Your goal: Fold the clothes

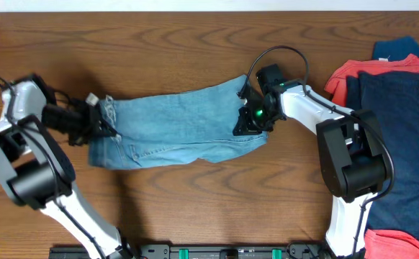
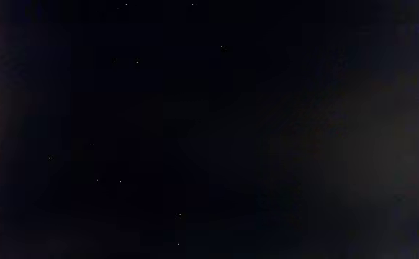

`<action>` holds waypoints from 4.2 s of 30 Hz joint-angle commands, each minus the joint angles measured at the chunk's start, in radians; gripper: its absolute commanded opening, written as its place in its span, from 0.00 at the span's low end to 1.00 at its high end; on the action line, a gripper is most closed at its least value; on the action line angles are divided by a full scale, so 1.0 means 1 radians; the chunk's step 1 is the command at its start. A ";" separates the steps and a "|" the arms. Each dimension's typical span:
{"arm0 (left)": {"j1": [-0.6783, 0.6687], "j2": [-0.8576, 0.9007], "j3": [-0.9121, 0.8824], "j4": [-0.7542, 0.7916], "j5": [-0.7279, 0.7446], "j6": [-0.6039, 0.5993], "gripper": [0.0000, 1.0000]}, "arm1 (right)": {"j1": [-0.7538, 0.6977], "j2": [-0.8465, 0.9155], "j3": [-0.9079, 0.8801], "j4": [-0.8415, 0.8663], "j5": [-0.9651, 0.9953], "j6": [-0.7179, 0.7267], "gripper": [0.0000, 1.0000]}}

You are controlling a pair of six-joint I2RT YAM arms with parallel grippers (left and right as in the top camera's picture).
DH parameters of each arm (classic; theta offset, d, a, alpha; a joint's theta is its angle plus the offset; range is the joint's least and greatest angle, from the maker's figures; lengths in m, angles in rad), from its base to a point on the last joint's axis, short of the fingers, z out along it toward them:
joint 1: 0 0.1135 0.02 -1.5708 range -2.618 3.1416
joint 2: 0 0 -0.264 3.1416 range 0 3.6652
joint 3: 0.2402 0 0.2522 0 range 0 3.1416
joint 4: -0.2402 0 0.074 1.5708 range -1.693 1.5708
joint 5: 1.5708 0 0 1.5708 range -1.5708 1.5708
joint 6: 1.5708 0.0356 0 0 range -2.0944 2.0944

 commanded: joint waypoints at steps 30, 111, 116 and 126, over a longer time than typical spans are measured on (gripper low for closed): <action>-0.401 -0.356 0.068 0.018 -0.537 -0.665 0.07 | 0.139 -0.076 -0.001 0.478 -0.202 0.149 0.02; -0.900 -0.223 0.093 0.602 -0.515 -1.098 0.17 | 0.049 -0.098 0.067 -0.196 0.342 -0.040 0.01; -0.900 -0.223 0.093 0.599 -0.515 -1.098 0.17 | -0.055 -0.232 0.067 -0.164 0.297 -0.040 0.04; -0.900 -0.227 0.093 0.595 -0.504 -1.094 0.17 | -0.108 -0.147 0.056 0.159 0.256 -0.038 0.01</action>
